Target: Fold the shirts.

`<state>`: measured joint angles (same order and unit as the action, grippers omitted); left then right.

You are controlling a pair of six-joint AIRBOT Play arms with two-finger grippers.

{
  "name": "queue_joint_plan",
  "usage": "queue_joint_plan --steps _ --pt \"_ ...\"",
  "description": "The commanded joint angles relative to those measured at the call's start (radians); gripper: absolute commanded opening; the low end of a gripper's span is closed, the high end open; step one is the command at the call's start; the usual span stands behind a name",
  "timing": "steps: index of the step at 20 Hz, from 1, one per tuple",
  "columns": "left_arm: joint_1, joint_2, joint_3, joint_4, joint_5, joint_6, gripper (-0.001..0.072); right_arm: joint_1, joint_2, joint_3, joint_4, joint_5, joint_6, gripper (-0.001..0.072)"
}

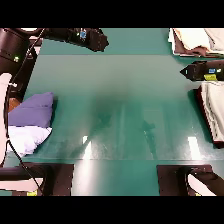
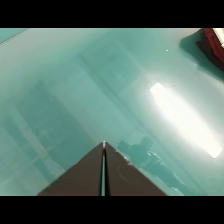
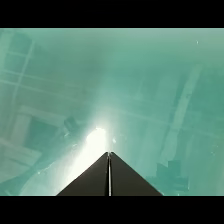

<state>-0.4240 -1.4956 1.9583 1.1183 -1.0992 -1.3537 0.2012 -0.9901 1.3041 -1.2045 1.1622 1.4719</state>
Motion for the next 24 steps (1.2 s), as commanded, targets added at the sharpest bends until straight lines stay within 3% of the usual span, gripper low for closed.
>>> queue_joint_plan --steps 1,10,16,19,24 --pt "0.000 0.000 0.000 0.000 0.000 0.000 0.0024 0.002 0.000 0.001 0.000 -0.002 0.000 0.0017" --pt "0.000 0.000 0.000 0.000 0.001 0.000 0.0024 0.002 0.001 0.001 0.001 0.001 0.000 0.0017" --pt "0.004 0.003 0.001 0.011 0.070 0.000 0.0024 0.002 0.001 -0.011 0.000 0.029 0.000 0.0017" --pt "0.082 0.044 0.000 0.109 -0.160 -0.025 0.0024 0.002 0.001 -0.036 0.001 0.036 0.000 0.0017" --pt "0.344 0.110 -0.002 0.278 -0.473 -0.083 0.0024 0.002 0.001 -0.024 0.001 0.044 0.000 0.0017"
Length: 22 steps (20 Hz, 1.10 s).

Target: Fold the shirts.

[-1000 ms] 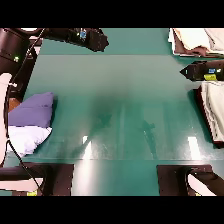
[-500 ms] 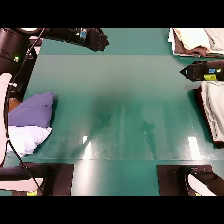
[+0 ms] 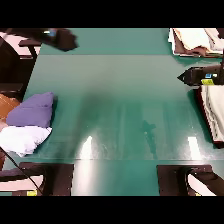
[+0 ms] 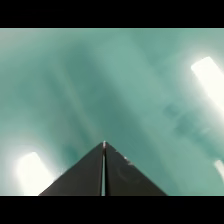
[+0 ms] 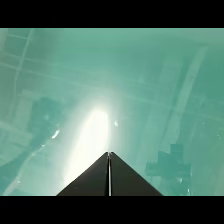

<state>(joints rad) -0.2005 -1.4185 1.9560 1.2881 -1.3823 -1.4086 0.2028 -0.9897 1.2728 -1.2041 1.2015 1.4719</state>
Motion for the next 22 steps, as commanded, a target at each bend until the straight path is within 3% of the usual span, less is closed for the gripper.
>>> queue_joint_plan --steps 1,7,12,15,16,17,18,22 --pt "0.168 0.043 -0.007 0.152 -0.237 -0.028 0.0024 0.000 0.001 0.017 0.000 0.005 0.000 0.0017" --pt "0.386 0.138 -0.359 0.234 -0.267 -0.050 0.0025 0.000 0.001 0.069 0.001 0.001 0.000 0.0017" --pt "0.450 0.154 -0.776 0.295 -0.066 -0.050 0.0025 0.001 0.000 0.070 0.000 -0.008 0.000 0.0017" --pt "0.451 0.152 -0.902 0.309 0.062 -0.050 0.0027 0.000 0.000 0.070 0.000 -0.010 0.000 0.0017" --pt "0.451 0.152 -0.909 0.309 0.085 -0.050 0.0258 0.000 0.000 0.070 0.000 -0.011 0.000 0.0017" --pt "0.451 0.152 -0.904 0.309 0.114 -0.050 0.0720 0.000 0.000 0.070 0.000 -0.012 0.000 0.0017" --pt "0.451 0.152 -0.895 0.311 0.116 -0.058 0.0663 0.000 0.000 0.070 0.000 -0.014 0.000 0.0017" --pt "0.451 0.152 -0.860 0.333 0.115 -0.050 0.0659 0.000 0.000 0.070 0.001 -0.016 0.000 0.0017"
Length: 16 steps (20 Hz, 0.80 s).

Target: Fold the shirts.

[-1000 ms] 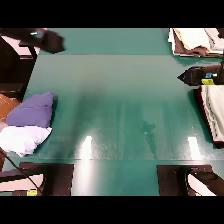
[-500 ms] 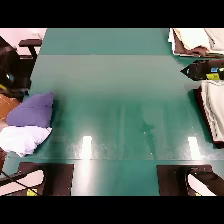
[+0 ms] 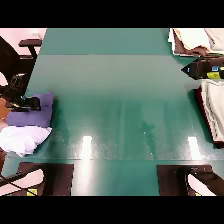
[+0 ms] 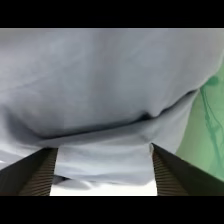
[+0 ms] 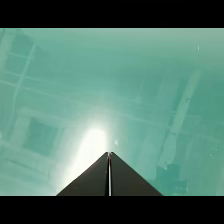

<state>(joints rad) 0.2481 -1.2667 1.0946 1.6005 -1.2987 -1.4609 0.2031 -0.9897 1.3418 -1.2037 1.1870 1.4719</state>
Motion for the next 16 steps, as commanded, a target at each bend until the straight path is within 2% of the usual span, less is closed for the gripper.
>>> queue_joint_plan --steps 1,4,6,8,9,10,13,16 --pt "0.002 -0.001 0.001 0.021 0.039 0.002 0.0659 0.000 0.000 0.001 0.000 -0.002 0.000 0.0017" --pt "0.002 -0.002 -0.011 0.021 0.089 0.002 0.0655 0.000 0.000 0.001 0.000 -0.002 0.000 0.0017" --pt "0.002 -0.002 -0.024 0.021 0.108 0.005 0.0239 0.000 0.000 0.001 0.000 -0.002 0.000 0.0017" --pt "0.002 -0.002 -0.048 0.020 0.129 0.005 0.0242 0.000 0.000 0.001 0.000 -0.002 0.000 0.0017" --pt "0.002 -0.002 -0.053 0.020 0.132 0.003 0.0102 0.000 0.000 0.001 0.001 -0.002 0.000 0.0017" --pt "0.002 -0.002 -0.051 0.020 0.130 0.013 0.0023 0.000 0.000 0.001 0.006 -0.003 0.000 0.0017" --pt "0.000 0.017 0.004 -0.001 0.094 0.012 0.0023 0.000 0.007 0.002 0.008 -0.024 0.000 0.0016" --pt "-0.043 0.136 0.175 -0.047 0.085 0.014 0.0022 -0.006 0.017 0.079 -0.002 -0.049 0.000 0.0016"
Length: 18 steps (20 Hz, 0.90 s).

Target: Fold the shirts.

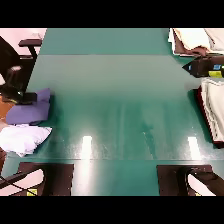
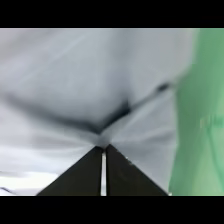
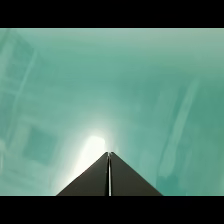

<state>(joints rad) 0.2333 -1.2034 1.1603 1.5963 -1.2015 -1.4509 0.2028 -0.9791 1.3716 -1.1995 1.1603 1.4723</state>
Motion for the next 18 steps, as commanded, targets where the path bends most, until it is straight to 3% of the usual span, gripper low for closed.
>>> queue_joint_plan --steps 1,7,11,17,18 --pt "-0.064 0.118 0.180 -0.045 -0.024 0.005 0.0022 -0.010 0.006 0.094 -0.006 -0.031 0.000 0.0016" --pt "-0.433 0.213 0.588 -0.048 -0.138 0.011 0.0021 -0.126 0.000 0.310 -0.006 -0.040 0.000 0.0016" --pt "-0.695 0.174 0.611 -0.048 -0.067 -0.017 0.0021 -0.206 0.000 0.379 -0.005 -0.020 0.000 0.0016" --pt "-1.003 -0.133 0.610 -0.198 0.112 -0.011 0.0038 -0.241 0.002 0.400 -0.005 0.041 0.000 0.0017" --pt "-1.021 -0.187 0.610 -0.259 0.158 -0.008 0.0343 -0.241 0.001 0.400 -0.005 0.055 0.000 0.0017"
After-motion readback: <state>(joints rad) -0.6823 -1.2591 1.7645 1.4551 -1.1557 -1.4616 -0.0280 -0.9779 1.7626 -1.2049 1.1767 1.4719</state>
